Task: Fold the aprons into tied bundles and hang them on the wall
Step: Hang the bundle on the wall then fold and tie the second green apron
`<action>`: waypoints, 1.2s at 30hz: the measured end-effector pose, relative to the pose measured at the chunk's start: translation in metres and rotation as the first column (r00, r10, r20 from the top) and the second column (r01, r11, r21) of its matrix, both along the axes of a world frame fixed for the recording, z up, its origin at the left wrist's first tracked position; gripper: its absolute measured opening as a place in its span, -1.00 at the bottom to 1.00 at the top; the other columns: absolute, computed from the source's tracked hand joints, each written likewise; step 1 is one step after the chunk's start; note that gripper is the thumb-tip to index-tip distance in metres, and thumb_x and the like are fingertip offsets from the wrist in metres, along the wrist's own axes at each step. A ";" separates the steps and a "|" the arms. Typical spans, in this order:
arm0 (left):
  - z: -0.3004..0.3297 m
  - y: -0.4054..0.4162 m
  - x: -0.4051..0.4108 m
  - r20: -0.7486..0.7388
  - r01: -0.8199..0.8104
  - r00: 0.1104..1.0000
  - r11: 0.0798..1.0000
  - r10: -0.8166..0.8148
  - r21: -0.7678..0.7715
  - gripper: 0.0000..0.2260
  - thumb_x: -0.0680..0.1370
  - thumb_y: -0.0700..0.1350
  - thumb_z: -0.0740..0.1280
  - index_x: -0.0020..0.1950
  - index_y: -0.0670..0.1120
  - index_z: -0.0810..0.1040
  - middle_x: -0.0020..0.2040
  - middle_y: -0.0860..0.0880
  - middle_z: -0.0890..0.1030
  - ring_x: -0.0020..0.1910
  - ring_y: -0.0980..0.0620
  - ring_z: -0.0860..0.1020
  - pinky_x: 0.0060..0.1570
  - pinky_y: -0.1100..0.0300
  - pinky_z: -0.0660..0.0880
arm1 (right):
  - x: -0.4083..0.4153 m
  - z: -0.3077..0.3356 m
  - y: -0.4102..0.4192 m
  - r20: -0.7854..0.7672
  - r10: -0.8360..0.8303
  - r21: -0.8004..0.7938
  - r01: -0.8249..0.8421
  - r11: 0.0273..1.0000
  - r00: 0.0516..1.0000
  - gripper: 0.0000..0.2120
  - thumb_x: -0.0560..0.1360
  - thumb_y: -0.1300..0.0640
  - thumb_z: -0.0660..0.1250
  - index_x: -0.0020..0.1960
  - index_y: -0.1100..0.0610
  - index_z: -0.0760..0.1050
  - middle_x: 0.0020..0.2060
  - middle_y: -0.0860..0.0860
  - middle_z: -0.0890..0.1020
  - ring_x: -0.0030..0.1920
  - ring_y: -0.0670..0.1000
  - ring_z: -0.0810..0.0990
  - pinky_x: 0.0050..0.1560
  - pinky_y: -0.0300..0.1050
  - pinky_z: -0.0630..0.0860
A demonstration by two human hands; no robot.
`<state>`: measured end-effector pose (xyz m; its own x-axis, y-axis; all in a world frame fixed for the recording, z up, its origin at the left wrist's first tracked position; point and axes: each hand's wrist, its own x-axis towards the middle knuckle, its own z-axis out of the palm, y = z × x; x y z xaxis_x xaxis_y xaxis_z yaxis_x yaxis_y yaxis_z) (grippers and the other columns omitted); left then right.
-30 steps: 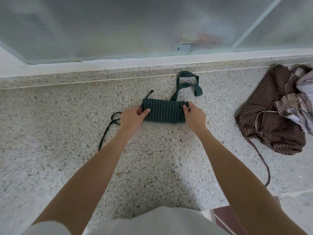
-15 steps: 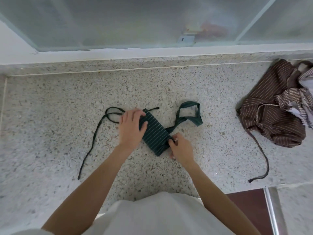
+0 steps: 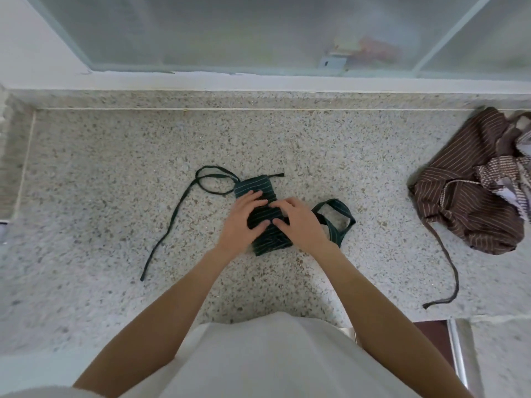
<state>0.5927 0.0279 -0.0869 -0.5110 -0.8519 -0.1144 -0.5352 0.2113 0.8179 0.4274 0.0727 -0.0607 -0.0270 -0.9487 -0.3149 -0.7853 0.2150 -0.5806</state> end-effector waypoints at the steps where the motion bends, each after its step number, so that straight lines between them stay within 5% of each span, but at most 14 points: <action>1: 0.001 0.002 0.003 -0.023 -0.184 0.983 0.983 0.184 0.005 -0.63 0.47 -0.04 0.41 0.26 -0.05 0.49 0.37 -0.02 0.37 0.36 0.14 0.23 0.39 0.13 0.17 | -0.001 -0.002 -0.004 -0.008 0.034 0.048 -0.033 0.998 0.999 -0.65 0.53 0.12 0.31 0.31 0.02 0.42 0.17 0.09 0.47 0.11 0.07 0.48 0.10 -0.12 0.39; 3: 0.000 0.005 0.005 0.046 -0.363 0.932 0.919 0.361 0.156 -0.62 0.42 -0.09 0.45 0.21 0.04 0.47 0.29 -0.04 0.38 0.28 0.05 0.36 0.29 0.05 0.37 | -0.002 -0.004 -0.007 0.023 0.030 0.104 -0.033 0.994 0.999 -0.61 0.52 0.11 0.32 0.33 -0.03 0.37 0.16 0.10 0.44 0.08 0.08 0.48 0.05 -0.16 0.36; 5: 0.000 0.007 0.004 0.084 -0.335 0.941 0.866 0.328 0.370 -0.48 0.32 0.04 0.45 0.23 0.18 0.36 0.22 -0.07 0.45 0.14 -0.02 0.51 0.14 -0.04 0.50 | -0.003 -0.005 -0.008 0.051 0.020 0.113 -0.025 0.993 0.999 -0.59 0.52 0.12 0.33 0.33 -0.03 0.35 0.13 0.10 0.42 0.02 0.07 0.48 0.01 -0.22 0.33; 7: 0.002 0.006 0.001 0.102 -0.290 0.957 0.856 0.273 0.428 -0.38 0.28 0.06 0.45 0.27 0.20 0.28 0.18 -0.08 0.52 0.09 -0.02 0.55 0.08 -0.04 0.53 | -0.002 -0.006 -0.008 0.059 0.023 0.105 -0.029 0.994 0.998 -0.57 0.51 0.15 0.34 0.34 -0.01 0.34 0.11 0.11 0.41 -0.05 0.02 0.44 0.01 -0.23 0.34; 12: 0.009 -0.006 -0.007 0.026 -0.311 0.932 0.761 0.362 0.569 -0.38 0.33 -0.33 0.48 0.28 0.05 0.34 0.15 -0.11 0.55 0.08 -0.05 0.56 0.08 -0.08 0.53 | 0.001 -0.009 -0.006 0.148 -0.061 0.134 0.041 0.990 0.987 -0.49 0.47 0.18 0.37 0.35 -0.03 0.28 0.12 0.13 0.43 0.03 0.09 0.48 0.13 -0.03 0.45; 16: 0.023 -0.006 -0.003 -0.141 -0.275 0.875 0.714 0.464 0.644 -0.43 0.37 -0.44 0.41 0.25 0.01 0.39 0.14 -0.17 0.57 0.09 -0.06 0.57 0.01 0.09 0.56 | 0.000 -0.001 -0.003 0.472 -0.165 0.115 0.125 0.985 0.866 -0.41 0.43 0.31 0.39 0.34 0.02 0.21 0.15 0.07 0.50 0.08 0.05 0.54 0.10 0.05 0.53; 18: 0.030 -0.005 0.000 -0.154 -0.226 0.923 0.819 0.354 0.528 -0.39 0.37 -0.38 0.44 0.32 -0.01 0.34 0.18 -0.12 0.54 0.14 -0.05 0.53 0.03 0.19 0.52 | 0.001 0.005 -0.001 0.448 -0.141 0.035 0.140 0.990 0.883 -0.39 0.42 0.32 0.40 0.35 0.01 0.23 0.18 0.04 0.50 0.09 0.02 0.52 0.10 0.04 0.51; 21: 0.029 0.000 -0.001 0.150 -0.100 0.986 0.986 0.079 0.137 -0.18 0.34 -0.21 0.52 0.48 -0.02 0.16 0.25 -0.09 0.43 0.20 -0.02 0.42 0.14 0.13 0.41 | 0.004 0.005 0.004 0.052 -0.059 -0.207 0.069 0.976 0.997 -0.32 0.37 0.26 0.44 0.42 0.03 0.26 0.20 0.04 0.53 0.08 0.05 0.45 0.14 0.05 0.42; 24: 0.026 0.010 -0.001 0.347 -0.036 0.935 0.992 0.075 -0.117 -0.30 0.38 -0.13 0.49 0.45 -0.03 0.25 0.15 -0.12 0.50 0.15 -0.10 0.45 0.13 0.07 0.43 | 0.009 0.005 0.014 -0.306 -0.064 -0.337 -0.045 0.940 0.950 -0.31 0.32 0.16 0.52 0.39 0.09 0.33 -0.02 0.06 0.63 0.04 0.11 0.48 0.11 0.03 0.40; 27: 0.016 0.018 0.003 0.358 0.009 0.928 0.954 0.104 -0.301 -0.48 0.33 -0.11 0.52 0.26 0.00 0.47 0.03 -0.10 0.51 0.04 -0.12 0.48 0.05 0.02 0.49 | 0.007 0.002 0.031 -0.473 -0.111 -0.453 -0.133 0.882 0.874 -0.48 0.30 0.07 0.55 0.19 0.12 0.47 -0.12 0.07 0.62 0.04 0.11 0.42 0.13 0.02 0.29; 31: 0.003 0.029 0.006 0.263 0.167 0.963 0.894 -0.057 -0.416 -0.55 0.28 -0.15 0.50 0.14 -0.04 0.49 0.26 -0.06 0.47 0.24 -0.08 0.43 0.19 0.01 0.35 | -0.006 -0.007 0.054 -0.503 -0.078 -0.468 -0.195 0.862 0.861 -0.59 0.39 -0.11 0.42 0.11 0.08 0.41 0.17 0.16 0.44 0.25 0.19 0.34 0.31 0.24 0.23; 34: -0.008 0.029 0.008 0.223 0.249 0.959 0.898 -0.175 -0.364 -0.54 0.29 -0.16 0.49 0.15 -0.09 0.46 0.31 -0.02 0.50 0.31 -0.01 0.44 0.34 0.05 0.23 | -0.015 -0.014 0.060 -0.490 0.096 -0.405 -0.324 0.855 0.866 -0.51 0.40 -0.22 0.32 0.13 0.12 0.39 0.40 0.14 0.35 0.46 0.14 0.21 0.41 0.29 0.12; 36: -0.013 0.026 0.009 0.233 0.279 0.949 0.913 -0.213 -0.299 -0.52 0.30 -0.13 0.49 0.17 -0.09 0.45 0.30 -0.02 0.51 0.29 -0.01 0.46 0.34 0.04 0.24 | -0.019 -0.018 0.060 -0.492 0.161 -0.322 -0.351 0.880 0.856 -0.45 0.37 -0.22 0.35 0.18 0.13 0.38 0.38 0.07 0.39 0.46 0.08 0.23 0.42 0.24 0.10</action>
<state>0.6021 0.0540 -0.0998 -0.7052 -0.7084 0.0293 -0.5710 0.5919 0.5688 0.4085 0.1322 -0.0791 0.1895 -0.9798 0.0636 -0.9684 -0.1972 -0.1524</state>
